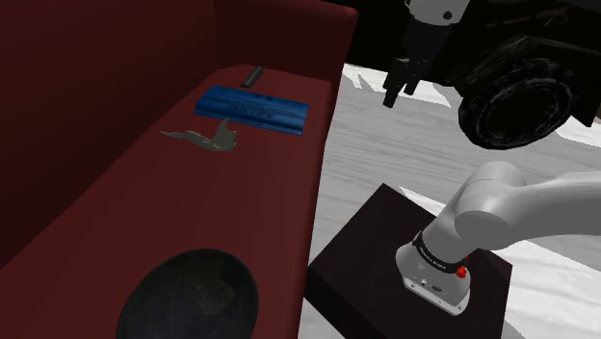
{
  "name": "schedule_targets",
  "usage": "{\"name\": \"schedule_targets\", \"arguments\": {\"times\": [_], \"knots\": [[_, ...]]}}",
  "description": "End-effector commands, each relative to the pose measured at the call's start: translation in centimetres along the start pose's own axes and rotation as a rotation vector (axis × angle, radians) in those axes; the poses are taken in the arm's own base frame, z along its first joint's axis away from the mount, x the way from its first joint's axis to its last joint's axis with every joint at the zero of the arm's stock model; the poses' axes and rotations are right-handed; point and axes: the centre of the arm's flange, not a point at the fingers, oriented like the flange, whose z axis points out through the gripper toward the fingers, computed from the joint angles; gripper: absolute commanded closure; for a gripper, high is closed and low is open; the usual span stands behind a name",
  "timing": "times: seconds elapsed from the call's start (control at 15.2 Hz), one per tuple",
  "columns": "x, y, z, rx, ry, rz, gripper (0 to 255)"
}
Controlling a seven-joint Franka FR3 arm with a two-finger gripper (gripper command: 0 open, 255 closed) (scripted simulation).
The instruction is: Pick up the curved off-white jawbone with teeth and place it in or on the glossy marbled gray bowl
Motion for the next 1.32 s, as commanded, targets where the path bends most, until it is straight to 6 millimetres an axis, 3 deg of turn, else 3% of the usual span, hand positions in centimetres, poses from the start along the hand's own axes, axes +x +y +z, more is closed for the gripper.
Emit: {"name": "schedule_targets", "arguments": {"times": [0.0, 0.59, 1.25], "knots": [[0.0, 0.0, 0.0, 0.000, 0.000, 0.000, 0], [8.2, -6.6, 3.2, 0.028, 0.049, -0.151, 0], [16.3, -15.4, 6.0, 0.060, 0.104, -0.318, 0]]}}
